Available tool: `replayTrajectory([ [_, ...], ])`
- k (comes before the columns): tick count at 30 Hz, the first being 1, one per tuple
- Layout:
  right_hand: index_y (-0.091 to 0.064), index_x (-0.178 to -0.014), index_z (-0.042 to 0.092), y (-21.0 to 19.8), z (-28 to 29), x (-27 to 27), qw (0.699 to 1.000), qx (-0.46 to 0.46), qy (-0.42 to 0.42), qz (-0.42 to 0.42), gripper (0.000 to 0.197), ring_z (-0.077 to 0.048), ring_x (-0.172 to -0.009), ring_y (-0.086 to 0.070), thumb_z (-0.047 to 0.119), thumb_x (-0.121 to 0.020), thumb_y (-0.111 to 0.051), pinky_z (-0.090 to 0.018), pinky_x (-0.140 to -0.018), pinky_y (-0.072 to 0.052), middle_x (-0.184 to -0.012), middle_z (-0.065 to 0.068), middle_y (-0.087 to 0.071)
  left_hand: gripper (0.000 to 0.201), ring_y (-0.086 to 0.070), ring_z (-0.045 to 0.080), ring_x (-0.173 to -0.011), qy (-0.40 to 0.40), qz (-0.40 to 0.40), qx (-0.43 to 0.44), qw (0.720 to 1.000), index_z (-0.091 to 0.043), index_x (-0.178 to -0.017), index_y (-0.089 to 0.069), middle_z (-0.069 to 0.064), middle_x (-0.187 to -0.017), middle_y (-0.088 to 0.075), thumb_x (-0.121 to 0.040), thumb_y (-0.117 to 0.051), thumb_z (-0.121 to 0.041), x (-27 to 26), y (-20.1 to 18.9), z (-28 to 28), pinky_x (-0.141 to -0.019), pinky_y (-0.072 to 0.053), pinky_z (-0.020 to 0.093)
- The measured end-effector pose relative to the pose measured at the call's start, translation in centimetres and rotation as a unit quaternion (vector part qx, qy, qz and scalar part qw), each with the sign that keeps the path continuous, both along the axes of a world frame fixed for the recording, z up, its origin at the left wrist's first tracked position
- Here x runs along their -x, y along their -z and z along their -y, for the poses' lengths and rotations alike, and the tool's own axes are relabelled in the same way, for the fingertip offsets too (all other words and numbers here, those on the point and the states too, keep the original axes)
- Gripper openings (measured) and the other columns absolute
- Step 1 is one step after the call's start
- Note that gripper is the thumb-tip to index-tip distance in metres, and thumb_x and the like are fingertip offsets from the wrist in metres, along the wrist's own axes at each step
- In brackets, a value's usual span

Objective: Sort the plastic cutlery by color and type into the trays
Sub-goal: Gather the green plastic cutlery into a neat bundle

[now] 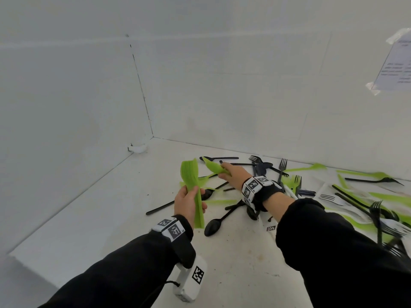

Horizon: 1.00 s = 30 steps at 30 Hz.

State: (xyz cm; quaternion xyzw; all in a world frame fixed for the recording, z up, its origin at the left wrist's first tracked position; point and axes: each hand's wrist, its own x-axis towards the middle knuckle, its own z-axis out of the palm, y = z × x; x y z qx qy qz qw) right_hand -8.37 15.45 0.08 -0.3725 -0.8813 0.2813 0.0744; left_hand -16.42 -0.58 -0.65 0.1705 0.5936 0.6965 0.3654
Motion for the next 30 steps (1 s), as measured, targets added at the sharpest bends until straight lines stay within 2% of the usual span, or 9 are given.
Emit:
replayTrajectory([
  [3, -0.045, -0.126, 0.008, 0.2, 0.4, 0.4, 1.000, -0.019, -0.012, 0.014, 0.040, -0.030, -0.103, -0.057, 0.030, -0.093, -0.053, -0.032, -0.084, -0.043, -0.107, -0.018, -0.061, 0.016, -0.044, 0.016, -0.040, -0.002, 0.002, 0.001, 1.000, -0.012, -0.085, -0.054, 0.004, -0.078, -0.057, -0.097, -0.043, -0.011, -0.1, 0.0, 0.1, -0.046, -0.037, 0.025],
  [6, -0.054, -0.092, 0.018, 0.9, 1.6, 1.4, 0.987, -0.049, -0.092, 0.124, 0.010, -0.023, -0.094, -0.051, 0.027, -0.090, -0.057, -0.030, -0.081, -0.040, -0.088, -0.004, -0.056, 0.016, -0.044, 0.016, -0.040, -0.003, -0.003, 0.004, 1.000, -0.011, -0.085, -0.054, 0.005, -0.078, -0.057, -0.097, -0.043, -0.010, -0.1, 0.1, 0.2, -0.046, -0.037, 0.025],
  [7, -0.052, -0.087, 0.018, 1.3, 2.2, 1.8, 0.979, -0.058, -0.116, 0.159, 0.014, -0.023, -0.094, -0.052, 0.030, -0.090, -0.058, -0.030, -0.080, -0.040, -0.087, -0.004, -0.054, 0.016, -0.044, 0.016, -0.040, -0.003, -0.001, 0.003, 1.000, -0.010, -0.085, -0.053, 0.006, -0.078, -0.057, -0.097, -0.043, -0.010, -0.1, 0.1, 0.2, -0.046, -0.037, 0.025],
  [11, -0.057, -0.119, 0.017, 2.8, 3.5, 2.9, 0.966, -0.069, -0.148, 0.201, 0.040, -0.027, -0.106, -0.059, 0.036, -0.084, -0.063, -0.036, -0.088, -0.050, -0.112, -0.009, -0.062, 0.014, -0.045, 0.017, -0.040, -0.001, -0.004, 0.007, 1.000, -0.011, -0.085, -0.053, 0.005, -0.078, -0.058, -0.096, -0.045, -0.011, 0.0, 0.3, 0.1, -0.047, -0.038, 0.026],
  [14, -0.059, -0.105, 0.011, 2.7, 3.4, 3.0, 0.960, -0.068, -0.151, 0.227, 0.025, -0.029, -0.102, -0.060, 0.029, -0.089, -0.054, -0.034, -0.082, -0.049, -0.112, -0.013, -0.062, 0.013, -0.045, 0.019, -0.044, 0.001, -0.006, 0.008, 1.000, -0.010, -0.085, -0.053, 0.005, -0.077, -0.057, -0.096, -0.046, -0.011, 0.1, 0.5, 0.3, -0.047, -0.039, 0.026],
  [16, -0.054, -0.087, 0.012, 2.1, 2.9, 2.7, 0.967, -0.055, -0.144, 0.201, 0.014, -0.027, -0.097, -0.057, 0.025, -0.091, -0.050, -0.031, -0.077, -0.042, -0.111, -0.015, -0.061, 0.012, -0.045, 0.019, -0.045, -0.001, -0.007, 0.007, 1.000, -0.009, -0.086, -0.053, 0.004, -0.077, -0.058, -0.096, -0.046, -0.012, 0.1, 0.5, 0.5, -0.046, -0.039, 0.026],
  [23, -0.048, -0.088, 0.013, -1.1, 0.4, 2.0, 1.000, 0.002, -0.012, 0.022, 0.018, -0.021, -0.088, -0.047, 0.029, -0.090, -0.054, -0.025, -0.073, -0.034, -0.092, -0.006, -0.050, 0.011, -0.045, 0.017, -0.042, -0.008, -0.003, 0.009, 1.000, -0.010, -0.088, -0.052, 0.006, -0.079, -0.057, -0.096, -0.045, -0.011, 0.2, 0.6, 0.2, -0.046, -0.037, 0.026],
  [26, -0.048, -0.076, 0.018, -0.8, 0.5, 3.0, 0.999, -0.024, -0.010, 0.021, 0.023, -0.021, -0.086, -0.049, 0.034, -0.090, -0.057, -0.024, -0.072, -0.034, -0.078, 0.001, -0.052, 0.011, -0.045, 0.017, -0.041, -0.011, 0.005, 0.014, 1.000, -0.010, -0.088, -0.052, 0.005, -0.078, -0.057, -0.096, -0.044, -0.011, 0.2, 0.7, 0.0, -0.046, -0.037, 0.025],
  [30, -0.058, -0.090, 0.008, 1.0, 0.6, 5.2, 0.995, -0.047, -0.045, 0.081, 0.017, -0.030, -0.109, -0.057, 0.025, -0.091, -0.054, -0.030, -0.085, -0.042, -0.112, -0.015, -0.063, 0.010, -0.046, 0.017, -0.043, -0.015, 0.005, 0.027, 1.000, -0.011, -0.090, -0.053, 0.006, -0.081, -0.058, -0.096, -0.045, -0.011, 0.5, 1.1, -0.3, -0.046, -0.039, 0.025],
])
